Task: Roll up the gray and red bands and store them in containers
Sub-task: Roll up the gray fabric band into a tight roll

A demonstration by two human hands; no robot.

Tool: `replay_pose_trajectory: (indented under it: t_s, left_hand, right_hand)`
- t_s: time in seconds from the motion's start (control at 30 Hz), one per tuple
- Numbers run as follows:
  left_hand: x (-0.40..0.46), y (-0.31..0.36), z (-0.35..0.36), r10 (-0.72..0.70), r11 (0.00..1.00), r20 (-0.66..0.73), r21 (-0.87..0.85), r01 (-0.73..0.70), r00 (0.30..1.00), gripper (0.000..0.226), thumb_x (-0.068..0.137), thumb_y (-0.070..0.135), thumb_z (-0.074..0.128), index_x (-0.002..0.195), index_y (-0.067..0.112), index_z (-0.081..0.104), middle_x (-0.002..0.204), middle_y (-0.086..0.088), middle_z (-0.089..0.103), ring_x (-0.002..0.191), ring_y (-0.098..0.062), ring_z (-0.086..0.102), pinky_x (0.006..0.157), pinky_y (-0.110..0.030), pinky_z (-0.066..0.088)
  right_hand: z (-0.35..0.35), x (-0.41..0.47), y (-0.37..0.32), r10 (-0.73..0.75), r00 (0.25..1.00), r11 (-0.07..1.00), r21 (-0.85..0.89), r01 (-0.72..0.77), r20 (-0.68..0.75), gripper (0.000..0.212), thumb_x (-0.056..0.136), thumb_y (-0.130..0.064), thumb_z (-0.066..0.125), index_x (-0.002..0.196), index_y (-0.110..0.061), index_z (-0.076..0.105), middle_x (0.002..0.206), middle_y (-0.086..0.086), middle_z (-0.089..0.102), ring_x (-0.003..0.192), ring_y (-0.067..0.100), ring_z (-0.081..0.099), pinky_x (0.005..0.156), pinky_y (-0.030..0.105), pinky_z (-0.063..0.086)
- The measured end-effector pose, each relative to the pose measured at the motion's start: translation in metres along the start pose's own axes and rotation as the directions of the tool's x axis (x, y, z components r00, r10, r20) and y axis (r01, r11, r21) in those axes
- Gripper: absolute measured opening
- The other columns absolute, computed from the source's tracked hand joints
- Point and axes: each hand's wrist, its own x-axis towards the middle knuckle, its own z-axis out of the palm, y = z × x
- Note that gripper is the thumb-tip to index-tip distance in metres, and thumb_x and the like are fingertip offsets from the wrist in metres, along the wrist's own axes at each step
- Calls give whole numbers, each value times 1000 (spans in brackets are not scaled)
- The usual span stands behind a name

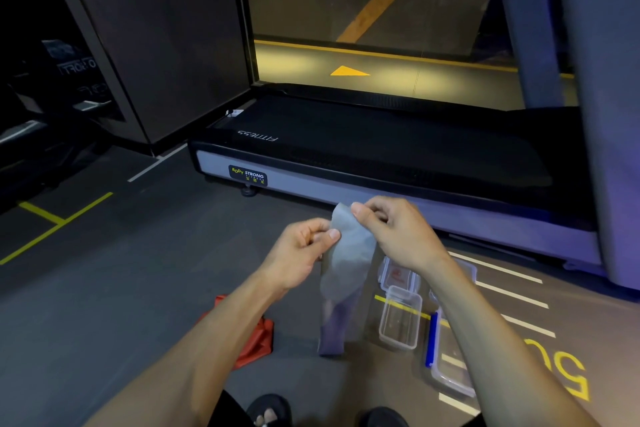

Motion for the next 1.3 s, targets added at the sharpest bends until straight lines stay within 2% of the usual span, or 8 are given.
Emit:
replay_pose_trajectory:
  t_s: [0.17,0.27,0.47,0.73,0.83,0.97,1.17,1.3]
  left_hand:
    - [0,2,1,36,999,10,14,-36,999,31,102,6,54,133,6,58,83,-5,75,78,-13,70,73,-27,54]
    - [0,0,-1,64,998,-8,30,-63,998,28,102,6,55,129,5,61,98,-19,76,87,-22,74,77,-31,57]
    - [-2,4,-1,52,998,19,-47,-51,998,27,101,7,54,127,2,61,95,-16,76,87,-20,74,77,-27,56]
    - [-4,-2,-4,-6,1000,48,-1,6,999,28,97,19,59,118,2,65,103,-13,73,94,-19,67,87,-32,53]
    - [-3,-6,-7,-21,997,37,69,19,999,27,97,28,66,104,3,70,91,-16,65,85,-25,54,80,-39,44]
    - [-1,-2,-5,-26,994,26,105,23,999,21,90,33,68,88,12,73,79,-15,51,76,-26,37,66,-33,34]
    - [-2,2,-2,-32,999,22,43,31,999,15,90,27,68,90,13,73,83,-8,71,83,-28,57,70,-32,48]
    - [-1,0,-3,-34,999,-15,19,34,999,16,93,21,63,94,8,73,87,-17,72,84,-31,61,72,-33,51]
  right_hand:
    - [1,-1,-3,-15,1000,998,-57,16,22,53,105,-51,46,64,-18,38,55,-7,32,51,9,30,55,34,27]
    - [2,0,-2,4,998,1000,-17,-3,58,52,105,-51,44,65,-20,33,56,-9,28,51,8,27,56,34,25]
    - [0,-1,-1,-39,986,999,23,36,160,31,87,-56,73,87,-25,67,78,1,70,66,15,61,61,33,46]
    - [-4,1,-1,6,1000,996,87,-7,10,23,84,-43,80,100,-28,71,92,-9,71,86,7,65,74,25,49]
    - [-5,1,1,5,1000,997,81,-4,-18,21,83,-39,82,99,-29,71,93,-10,71,86,4,64,73,21,46]
    - [-6,3,4,-19,998,997,74,24,-63,21,84,-37,81,100,-30,70,94,-12,71,90,4,64,76,25,49]
    - [-5,6,5,22,998,998,57,-19,-52,19,89,-43,75,96,-27,68,92,-8,71,86,8,66,69,29,50]
    - [-3,4,0,44,999,999,-13,-44,-7,25,97,-50,62,92,-26,69,92,-8,72,86,8,65,72,28,44]
